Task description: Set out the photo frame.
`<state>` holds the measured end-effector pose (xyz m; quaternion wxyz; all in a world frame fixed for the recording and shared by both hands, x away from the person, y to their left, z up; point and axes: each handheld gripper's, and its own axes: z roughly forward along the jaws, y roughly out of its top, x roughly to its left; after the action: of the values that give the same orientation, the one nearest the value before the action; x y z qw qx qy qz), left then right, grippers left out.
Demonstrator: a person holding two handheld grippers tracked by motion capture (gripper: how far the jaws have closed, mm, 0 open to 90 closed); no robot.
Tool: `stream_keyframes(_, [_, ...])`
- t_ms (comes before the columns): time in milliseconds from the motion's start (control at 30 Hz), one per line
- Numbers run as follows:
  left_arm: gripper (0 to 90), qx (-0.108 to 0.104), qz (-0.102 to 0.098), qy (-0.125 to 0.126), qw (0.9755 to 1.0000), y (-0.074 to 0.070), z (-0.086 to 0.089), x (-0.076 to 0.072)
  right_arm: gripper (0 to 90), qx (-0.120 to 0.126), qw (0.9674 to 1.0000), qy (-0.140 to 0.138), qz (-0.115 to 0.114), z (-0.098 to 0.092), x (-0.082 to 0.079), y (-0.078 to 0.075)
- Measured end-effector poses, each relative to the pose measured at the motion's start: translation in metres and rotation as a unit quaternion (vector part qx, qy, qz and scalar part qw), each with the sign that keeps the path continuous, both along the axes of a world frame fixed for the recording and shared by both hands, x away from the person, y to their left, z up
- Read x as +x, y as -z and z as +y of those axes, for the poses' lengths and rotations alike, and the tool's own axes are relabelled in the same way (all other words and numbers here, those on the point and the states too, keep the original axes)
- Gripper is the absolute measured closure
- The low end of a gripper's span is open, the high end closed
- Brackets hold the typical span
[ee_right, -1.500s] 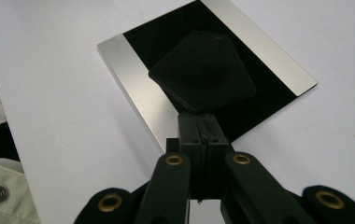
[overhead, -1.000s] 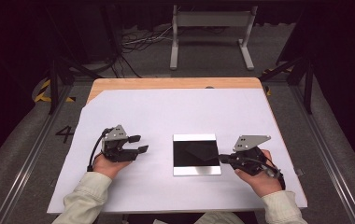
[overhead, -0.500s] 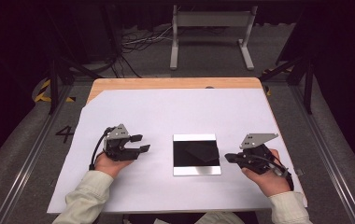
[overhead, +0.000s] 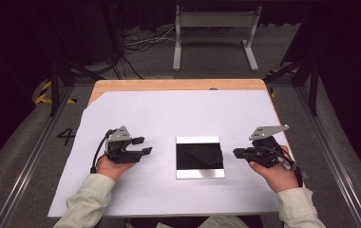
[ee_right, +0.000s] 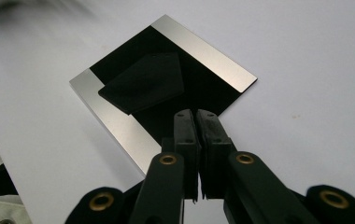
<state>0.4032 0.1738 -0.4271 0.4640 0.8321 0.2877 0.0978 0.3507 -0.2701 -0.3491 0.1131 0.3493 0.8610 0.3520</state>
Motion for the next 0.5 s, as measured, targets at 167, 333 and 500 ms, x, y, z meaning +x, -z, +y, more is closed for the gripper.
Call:
stream_keyframes(167, [44.7,-0.002,0.001,0.000,1.0000,0.000,0.000,0.001,84.7,0.002,0.9998,0.015,0.016,-0.001,0.006,-0.005])
stream_keyframes(333, [44.6,-0.001,0.002,0.003,1.0000,0.000,-0.001,0.001,83.5,-0.003,0.9993,0.025,0.027,-0.002,0.012,-0.009])
stream_keyframes(500, [44.6,0.000,0.005,0.002,1.0000,0.000,-0.002,0.001,82.0,-0.006,0.9987,0.034,0.038,-0.002,0.018,-0.014])
